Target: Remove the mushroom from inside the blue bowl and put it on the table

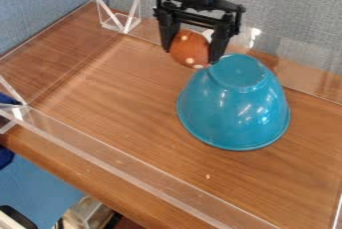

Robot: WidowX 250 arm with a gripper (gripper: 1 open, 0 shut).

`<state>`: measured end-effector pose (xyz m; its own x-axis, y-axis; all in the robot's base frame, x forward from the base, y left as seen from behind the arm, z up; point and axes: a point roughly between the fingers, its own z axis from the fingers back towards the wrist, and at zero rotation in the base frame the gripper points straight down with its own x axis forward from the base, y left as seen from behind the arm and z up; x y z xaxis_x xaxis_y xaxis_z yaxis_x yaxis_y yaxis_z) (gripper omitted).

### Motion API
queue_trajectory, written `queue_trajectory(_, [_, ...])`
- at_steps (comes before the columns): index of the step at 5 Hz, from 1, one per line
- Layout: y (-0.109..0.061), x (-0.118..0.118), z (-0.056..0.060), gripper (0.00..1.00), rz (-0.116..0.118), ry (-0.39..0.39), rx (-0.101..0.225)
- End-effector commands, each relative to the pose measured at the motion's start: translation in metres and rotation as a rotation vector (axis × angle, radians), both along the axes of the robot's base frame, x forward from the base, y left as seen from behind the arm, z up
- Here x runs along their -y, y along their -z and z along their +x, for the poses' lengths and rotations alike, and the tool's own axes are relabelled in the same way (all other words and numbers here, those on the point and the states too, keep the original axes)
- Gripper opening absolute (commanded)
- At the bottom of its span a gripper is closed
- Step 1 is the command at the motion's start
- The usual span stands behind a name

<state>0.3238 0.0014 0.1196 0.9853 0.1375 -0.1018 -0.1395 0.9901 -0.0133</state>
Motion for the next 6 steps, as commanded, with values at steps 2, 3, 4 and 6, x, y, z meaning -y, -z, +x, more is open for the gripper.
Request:
queue_trajectory(2, [-0.010,-0.005,0.042,1.00,-0.007,-0.157,0.073])
queue_trajectory(3, [0.009,0.001,0.049,1.00,0.000,-0.168,0.069])
queue_trajectory(4, [0.027,0.004,0.054,1.00,0.006,-0.175,0.067])
queue_trajectory(6, [0.028,-0.010,0.080,1.00,0.014,0.016,0.066])
